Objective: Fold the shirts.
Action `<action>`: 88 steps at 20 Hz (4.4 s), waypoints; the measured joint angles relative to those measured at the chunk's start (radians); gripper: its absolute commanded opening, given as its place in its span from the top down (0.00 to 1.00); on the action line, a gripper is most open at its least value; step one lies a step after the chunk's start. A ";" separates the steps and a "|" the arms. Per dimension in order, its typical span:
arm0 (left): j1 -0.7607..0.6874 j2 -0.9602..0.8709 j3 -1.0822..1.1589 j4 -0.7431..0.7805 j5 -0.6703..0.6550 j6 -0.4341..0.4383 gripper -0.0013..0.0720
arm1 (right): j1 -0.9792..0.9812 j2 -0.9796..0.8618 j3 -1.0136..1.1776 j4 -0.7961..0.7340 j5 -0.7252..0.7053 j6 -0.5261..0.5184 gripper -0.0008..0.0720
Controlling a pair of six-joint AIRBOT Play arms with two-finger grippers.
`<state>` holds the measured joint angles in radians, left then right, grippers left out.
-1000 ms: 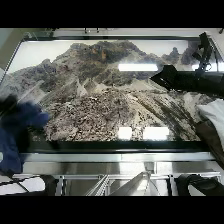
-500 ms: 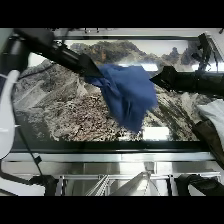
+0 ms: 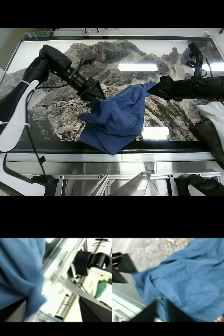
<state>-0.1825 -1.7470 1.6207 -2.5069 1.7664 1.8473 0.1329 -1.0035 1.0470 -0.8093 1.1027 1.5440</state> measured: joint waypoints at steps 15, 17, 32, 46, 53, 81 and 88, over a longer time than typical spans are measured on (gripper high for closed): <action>0.187 0.490 -0.875 0.100 -0.285 0.024 0.12 | -0.017 -0.166 0.001 -0.099 0.055 -0.029 0.04; 0.142 0.514 -0.957 0.102 -0.359 0.011 0.12 | -0.066 -0.239 0.017 -0.098 -0.003 -0.032 0.04; 0.035 0.407 -1.001 0.203 -0.717 -0.078 0.97 | -0.165 -0.784 0.253 0.205 -0.001 -0.276 0.96; 0.262 0.713 -0.445 0.157 -0.556 0.069 0.96 | -0.257 -0.391 0.262 0.298 0.071 -0.458 0.49; 0.420 0.666 -0.390 0.159 -0.358 0.100 0.96 | -0.241 -0.573 0.262 0.151 0.025 -0.344 0.19; 0.591 0.749 -0.120 -0.186 -0.111 0.414 0.96 | -0.087 -0.111 0.263 0.826 0.277 -0.829 0.96; 0.762 0.757 0.063 -0.230 -0.124 0.331 0.96 | -0.086 0.223 0.216 0.258 -0.164 -0.479 0.96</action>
<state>0.5793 -0.9901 1.6836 -2.7365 1.6424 2.1780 0.0471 -0.7803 1.2625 -0.5510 0.9386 1.0649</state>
